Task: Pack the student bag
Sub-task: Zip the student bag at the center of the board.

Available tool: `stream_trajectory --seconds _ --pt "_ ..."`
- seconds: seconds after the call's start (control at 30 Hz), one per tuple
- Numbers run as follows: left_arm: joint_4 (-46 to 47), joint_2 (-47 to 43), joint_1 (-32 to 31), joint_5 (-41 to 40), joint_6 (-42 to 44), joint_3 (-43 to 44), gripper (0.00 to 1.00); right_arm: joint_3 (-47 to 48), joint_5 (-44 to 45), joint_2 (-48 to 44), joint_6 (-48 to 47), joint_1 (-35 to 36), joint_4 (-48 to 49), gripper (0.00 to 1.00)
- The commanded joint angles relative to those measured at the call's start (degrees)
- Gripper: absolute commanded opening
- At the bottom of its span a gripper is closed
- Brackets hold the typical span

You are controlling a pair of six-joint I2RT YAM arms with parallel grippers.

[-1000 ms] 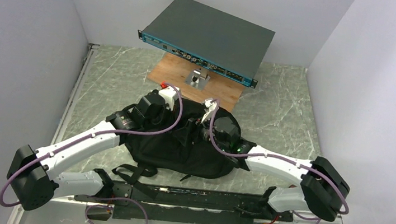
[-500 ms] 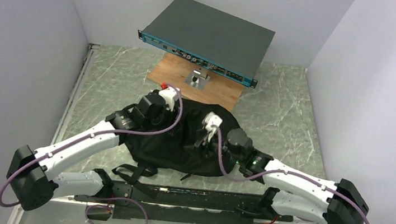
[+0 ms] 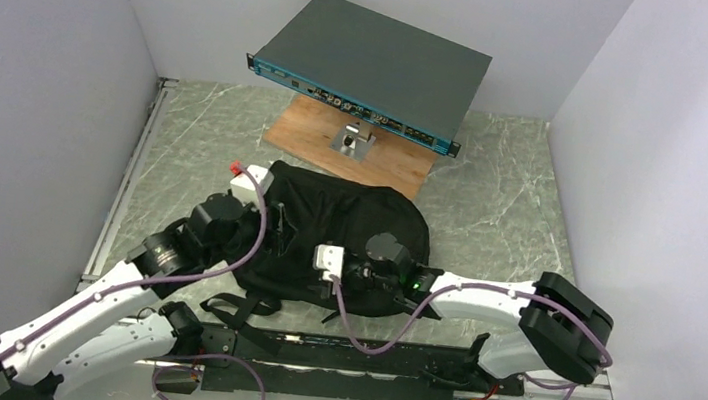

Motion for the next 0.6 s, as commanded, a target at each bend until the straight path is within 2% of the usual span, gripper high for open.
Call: stream_trajectory --seconds 0.0,0.33,0.43,0.57 --pt "-1.22 -6.03 -0.2 -2.66 -3.2 -3.71 0.73 6.22 -1.87 2.73 -6.77 2.1 1.67 0.58" --pt "-2.8 -11.24 -0.18 -2.92 -4.11 -7.48 0.74 8.74 10.61 -0.03 -8.56 7.39 -7.24 0.6" --pt "-2.86 -11.17 -0.13 -2.6 -4.7 -7.71 0.74 7.22 9.52 -0.84 -7.67 7.47 -5.28 0.6" --pt "-2.3 -11.23 -0.21 -2.18 -5.62 -8.61 0.71 8.13 8.82 2.82 -8.61 7.65 -4.07 0.5"
